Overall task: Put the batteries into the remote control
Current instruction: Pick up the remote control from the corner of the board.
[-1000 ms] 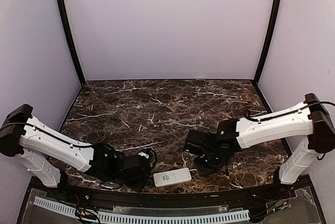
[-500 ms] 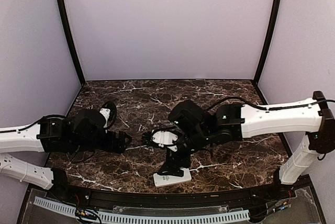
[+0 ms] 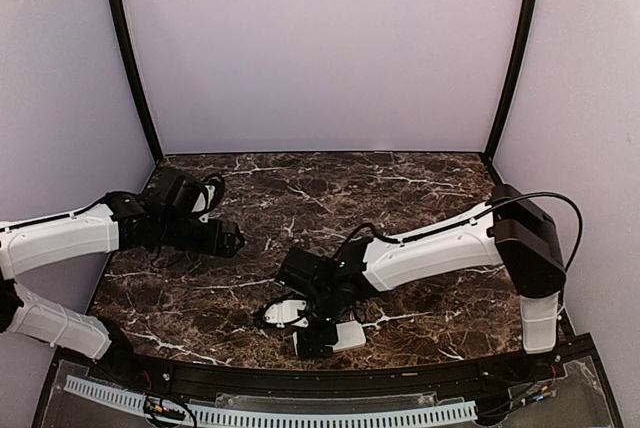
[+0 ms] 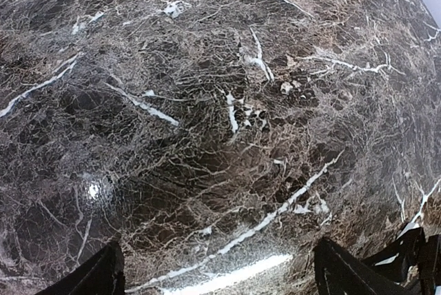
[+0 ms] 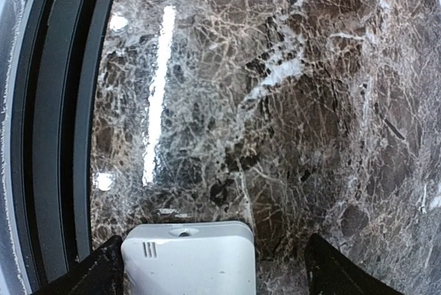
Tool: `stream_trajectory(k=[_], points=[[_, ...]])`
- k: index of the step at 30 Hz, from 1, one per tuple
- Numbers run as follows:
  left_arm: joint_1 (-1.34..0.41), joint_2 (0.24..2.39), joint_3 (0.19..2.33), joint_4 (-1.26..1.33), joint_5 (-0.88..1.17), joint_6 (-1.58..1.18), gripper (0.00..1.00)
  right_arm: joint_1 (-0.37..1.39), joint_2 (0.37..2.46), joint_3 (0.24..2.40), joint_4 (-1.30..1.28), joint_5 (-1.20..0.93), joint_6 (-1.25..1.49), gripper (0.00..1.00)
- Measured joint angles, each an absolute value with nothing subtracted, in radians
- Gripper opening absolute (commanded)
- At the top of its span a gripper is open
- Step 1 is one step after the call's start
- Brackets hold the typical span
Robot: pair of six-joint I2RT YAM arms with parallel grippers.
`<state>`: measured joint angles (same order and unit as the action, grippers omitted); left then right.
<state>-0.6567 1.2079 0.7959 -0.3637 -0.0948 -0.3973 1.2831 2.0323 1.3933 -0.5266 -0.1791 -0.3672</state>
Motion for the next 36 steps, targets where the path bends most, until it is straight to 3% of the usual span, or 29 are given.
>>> stream_trajectory(k=[8,11,17,25,36], points=[[-0.616,1.187,0.781,-0.315,-0.028,-0.4,0.94,1.293,2.067,1.437,-0.554,-0.145,-0.339,0.63],[-0.615,1.17,0.768,-0.305,-0.02,-0.4,0.93,1.304,2.067,1.441,-0.568,-0.13,-0.334,0.44],[-0.615,1.144,0.756,-0.298,-0.023,-0.396,0.92,1.309,2.067,1.449,-0.59,-0.112,-0.297,0.25],[-0.615,1.087,0.744,-0.273,-0.04,-0.388,0.92,1.257,1.963,1.402,-0.542,-0.166,-0.171,0.19],[-0.683,1.028,0.753,-0.161,0.101,-0.301,0.95,0.973,1.576,1.302,-0.086,-0.493,0.158,0.15]])
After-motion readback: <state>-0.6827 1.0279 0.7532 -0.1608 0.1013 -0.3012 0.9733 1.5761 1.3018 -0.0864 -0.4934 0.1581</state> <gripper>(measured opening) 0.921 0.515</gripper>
